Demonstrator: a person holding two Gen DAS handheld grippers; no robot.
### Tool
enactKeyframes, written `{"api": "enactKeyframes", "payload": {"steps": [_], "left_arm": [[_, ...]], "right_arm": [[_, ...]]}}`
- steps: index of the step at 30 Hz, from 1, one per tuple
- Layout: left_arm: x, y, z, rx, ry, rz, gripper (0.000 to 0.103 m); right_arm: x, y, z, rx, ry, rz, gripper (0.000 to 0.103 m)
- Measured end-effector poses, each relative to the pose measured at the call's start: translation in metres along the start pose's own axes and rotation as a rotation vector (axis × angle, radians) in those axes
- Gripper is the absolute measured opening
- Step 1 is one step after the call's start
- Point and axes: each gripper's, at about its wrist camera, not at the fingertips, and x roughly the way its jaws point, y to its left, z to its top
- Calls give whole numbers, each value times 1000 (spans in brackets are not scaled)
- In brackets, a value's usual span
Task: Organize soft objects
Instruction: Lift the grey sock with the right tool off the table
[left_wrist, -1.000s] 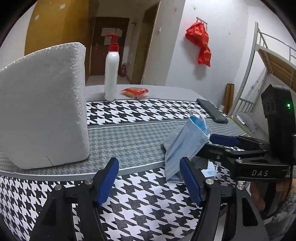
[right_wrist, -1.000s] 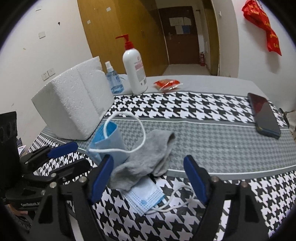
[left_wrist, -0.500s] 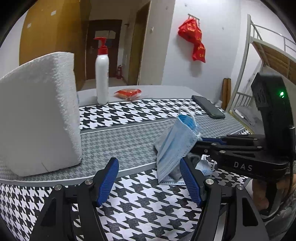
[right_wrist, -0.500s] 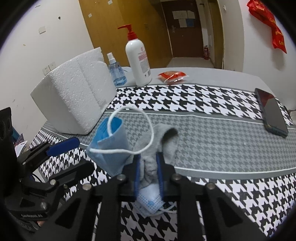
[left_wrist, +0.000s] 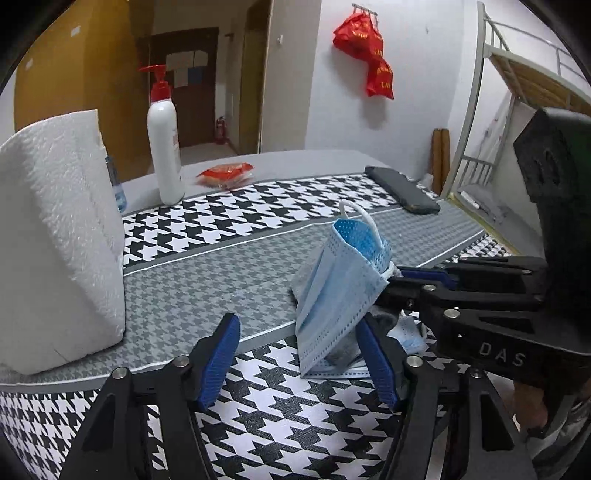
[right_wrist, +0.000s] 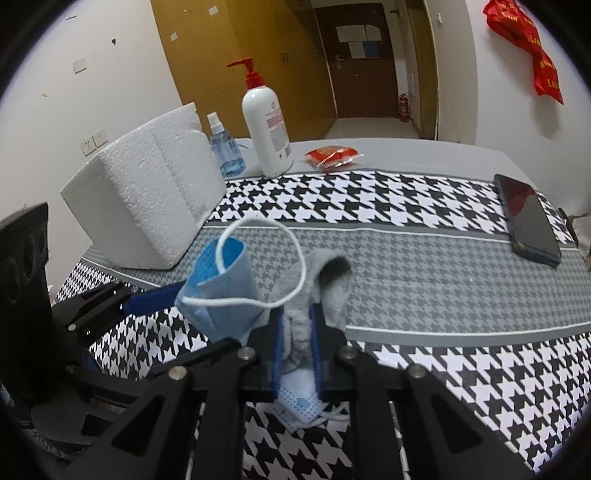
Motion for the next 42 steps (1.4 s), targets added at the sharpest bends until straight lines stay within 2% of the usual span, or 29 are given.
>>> {"api": "enactKeyframes", "payload": {"steps": [3, 10, 12, 15, 16, 19, 24, 30, 32, 33, 35, 36, 37, 39, 42], "left_arm": [[1, 2, 1, -8, 11, -4, 48], [12, -2, 0, 5, 46, -6, 47], [16, -2, 2, -3, 48, 1, 39], [20, -3, 4, -1, 63, 9, 19], [21, -2, 3, 0, 72, 5, 9], [16, 0, 4, 0, 52, 3, 6], [-8, 17, 1, -12, 10, 47, 6], [-26, 32, -12, -15, -1, 97, 6], [-26, 36, -15, -24, 1, 85, 6], [-26, 37, -16, -27, 2, 83, 6], [-25, 38, -17, -25, 4, 82, 6], [-25, 38, -17, -23, 3, 79, 6], [-25, 38, -18, -20, 4, 80, 6], [-24, 39, -17, -17, 5, 81, 6], [-21, 38, -16, -11, 10, 75, 6]], "right_arm": [[1, -1, 1, 8, 0, -3, 17], [-1, 0, -1, 6, -2, 4, 17], [-1, -1, -1, 8, -1, 6, 17], [-2, -4, -2, 22, -2, 9, 17], [-3, -6, -3, 30, -3, 10, 17], [-5, -10, -3, 36, -8, 2, 17], [-18, -22, -6, 56, -25, -39, 16], [-33, -32, -16, 77, -37, -64, 17], [-30, -32, -20, 73, -19, -71, 17], [-28, -31, -22, 74, -15, -78, 21], [-25, -32, -24, 81, -6, -94, 36], [-24, -31, -25, 81, -3, -101, 51], [-23, -31, -25, 82, -9, -110, 61], [-23, -30, -24, 90, -21, -113, 66], [-16, -30, -20, 90, -13, -136, 66]]}}
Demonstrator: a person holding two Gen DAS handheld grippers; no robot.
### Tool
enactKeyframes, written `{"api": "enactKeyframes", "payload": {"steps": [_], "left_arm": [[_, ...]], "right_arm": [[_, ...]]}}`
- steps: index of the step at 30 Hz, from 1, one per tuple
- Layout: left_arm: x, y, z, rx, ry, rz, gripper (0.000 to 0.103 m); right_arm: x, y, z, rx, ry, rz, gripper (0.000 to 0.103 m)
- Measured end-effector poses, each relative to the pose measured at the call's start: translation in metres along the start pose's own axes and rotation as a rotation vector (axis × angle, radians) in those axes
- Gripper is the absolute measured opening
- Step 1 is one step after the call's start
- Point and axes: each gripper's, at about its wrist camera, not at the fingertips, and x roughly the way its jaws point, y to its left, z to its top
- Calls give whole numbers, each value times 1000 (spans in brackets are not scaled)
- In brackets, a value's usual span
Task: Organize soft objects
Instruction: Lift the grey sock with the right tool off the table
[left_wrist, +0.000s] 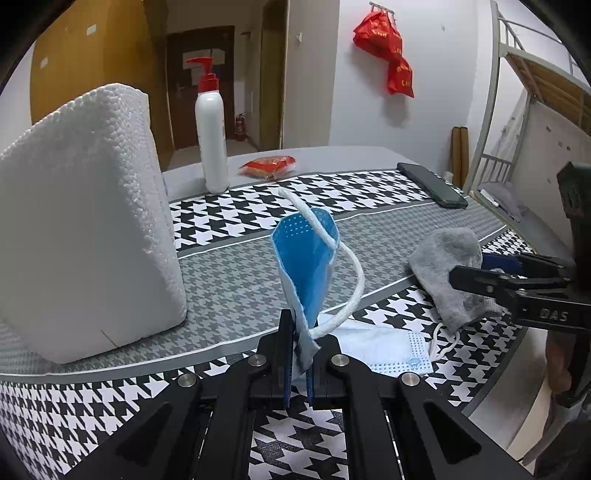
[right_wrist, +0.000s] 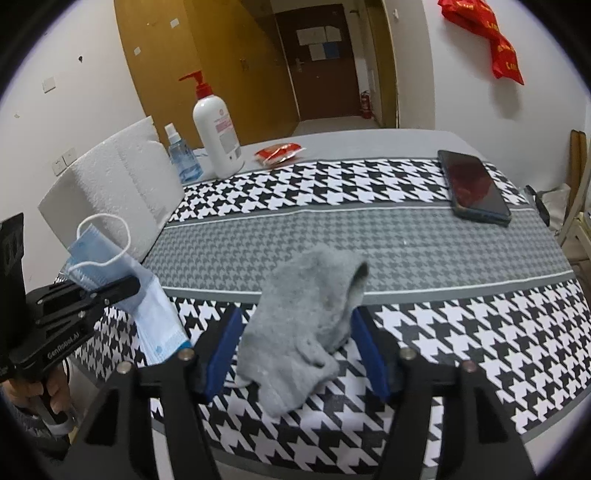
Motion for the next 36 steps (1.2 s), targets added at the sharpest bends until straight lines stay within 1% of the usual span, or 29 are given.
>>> {"api": "enactKeyframes", "payload": {"steps": [2, 4, 8, 9, 10, 11, 12, 18, 23, 31, 36], "left_arm": [[2, -1, 1, 10, 4, -2, 6], [5, -1, 1, 11, 11, 1, 6], [6, 1, 1, 6, 18, -18, 6], [7, 1, 1, 7, 21, -21, 6], [7, 0, 1, 7, 23, -27, 6], [7, 1, 1, 8, 24, -33, 6], [7, 1, 2, 9, 24, -38, 6], [5, 1, 4, 11, 15, -62, 6], [-8, 3, 11, 20, -22, -82, 6], [-33, 7, 18, 34, -90, -81, 6], [-51, 10, 22, 39, -134, -78, 6]], "right_arm": [[6, 2, 2, -4, 7, -25, 66], [10, 2, 3, -2, 14, -24, 66], [17, 0, 2, 2, 33, -49, 65], [17, 0, 1, 2, 35, -48, 59], [18, 0, 1, 3, 41, -47, 52], [19, 0, 0, 5, 51, -48, 47], [19, 0, -1, 7, 53, -51, 39], [14, 1, -4, 24, 34, -66, 26], [-5, 6, 0, 31, -19, -68, 25], [-36, 16, 8, 38, -112, -86, 25], [-51, 22, 13, 26, -152, -98, 25]]}}
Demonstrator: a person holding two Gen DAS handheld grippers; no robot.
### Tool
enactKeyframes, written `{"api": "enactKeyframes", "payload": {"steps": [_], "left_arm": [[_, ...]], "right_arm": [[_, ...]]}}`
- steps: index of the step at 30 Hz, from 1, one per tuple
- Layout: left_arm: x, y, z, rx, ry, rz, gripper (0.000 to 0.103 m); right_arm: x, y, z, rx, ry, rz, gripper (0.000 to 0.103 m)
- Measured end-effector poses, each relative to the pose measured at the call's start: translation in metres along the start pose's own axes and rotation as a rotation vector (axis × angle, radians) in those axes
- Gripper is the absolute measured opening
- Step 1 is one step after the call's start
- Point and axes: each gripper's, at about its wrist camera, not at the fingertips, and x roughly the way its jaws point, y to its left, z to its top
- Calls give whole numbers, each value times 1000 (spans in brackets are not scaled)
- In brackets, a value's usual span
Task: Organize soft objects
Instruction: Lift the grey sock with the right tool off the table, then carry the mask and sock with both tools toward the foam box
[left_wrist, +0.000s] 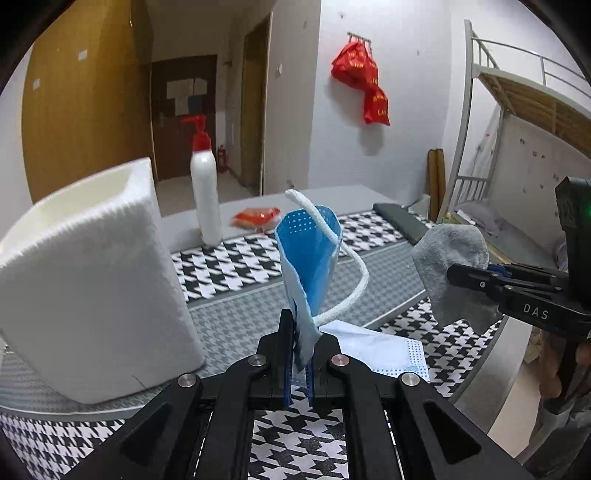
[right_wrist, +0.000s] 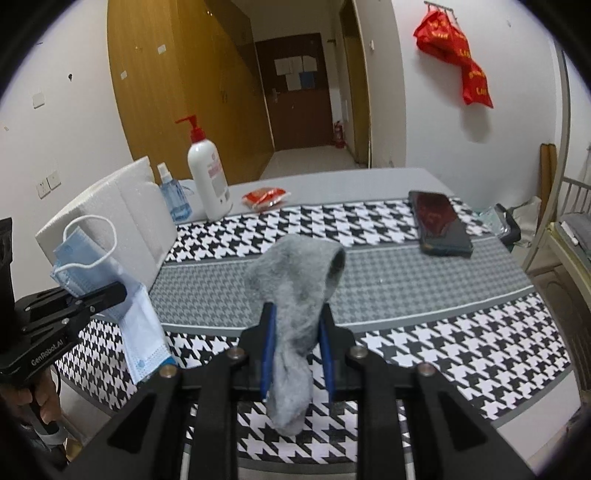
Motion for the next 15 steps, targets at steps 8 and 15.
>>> {"api": "enactKeyframes", "payload": {"steps": [8, 15], "left_arm": [[-29, 4, 10, 13, -71, 41, 6], [-50, 12, 16, 3, -114, 85, 6]], "right_arm": [[-24, 12, 11, -15, -71, 6, 25], [-40, 26, 19, -22, -121, 27, 26]]}}
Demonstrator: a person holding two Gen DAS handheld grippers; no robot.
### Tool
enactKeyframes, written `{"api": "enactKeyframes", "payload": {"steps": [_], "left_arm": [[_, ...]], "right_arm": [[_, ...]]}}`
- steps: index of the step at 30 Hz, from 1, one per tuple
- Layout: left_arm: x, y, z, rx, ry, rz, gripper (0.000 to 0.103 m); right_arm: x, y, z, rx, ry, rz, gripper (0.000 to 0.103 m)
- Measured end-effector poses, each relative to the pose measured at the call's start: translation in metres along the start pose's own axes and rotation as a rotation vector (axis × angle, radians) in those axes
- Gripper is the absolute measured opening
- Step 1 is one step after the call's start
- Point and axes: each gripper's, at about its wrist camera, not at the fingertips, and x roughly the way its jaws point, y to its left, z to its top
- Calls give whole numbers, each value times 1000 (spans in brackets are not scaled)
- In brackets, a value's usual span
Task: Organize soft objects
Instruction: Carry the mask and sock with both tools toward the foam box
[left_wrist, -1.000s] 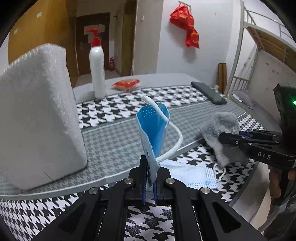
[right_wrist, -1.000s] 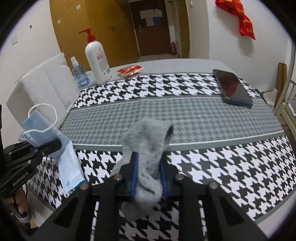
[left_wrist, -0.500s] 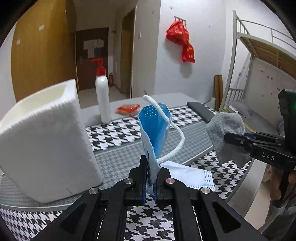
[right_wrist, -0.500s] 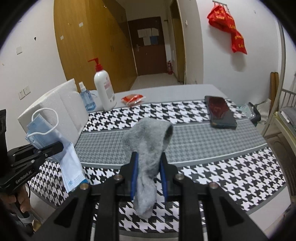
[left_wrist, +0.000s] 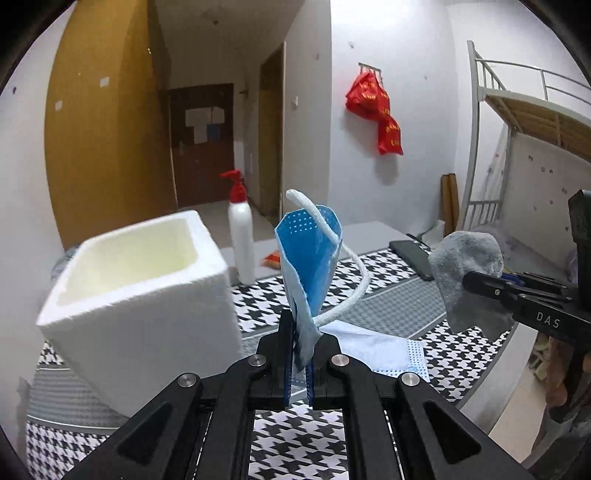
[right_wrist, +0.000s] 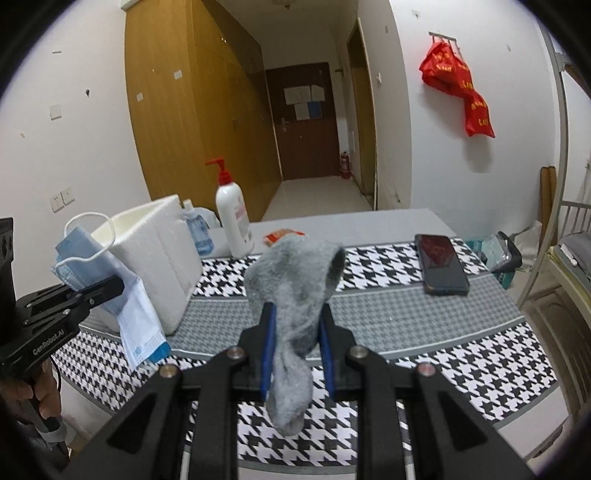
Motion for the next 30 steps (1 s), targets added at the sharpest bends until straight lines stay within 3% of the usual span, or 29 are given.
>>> {"api": "enactKeyframes", "payload": {"steps": [18, 30], "left_arm": [[-59, 32, -1, -36, -114, 138, 6], [-87, 62, -14, -79, -136, 245, 6]], "right_arm": [[-10, 55, 18, -78, -66, 117, 26], [0, 103, 28, -159, -73, 219, 26]]}}
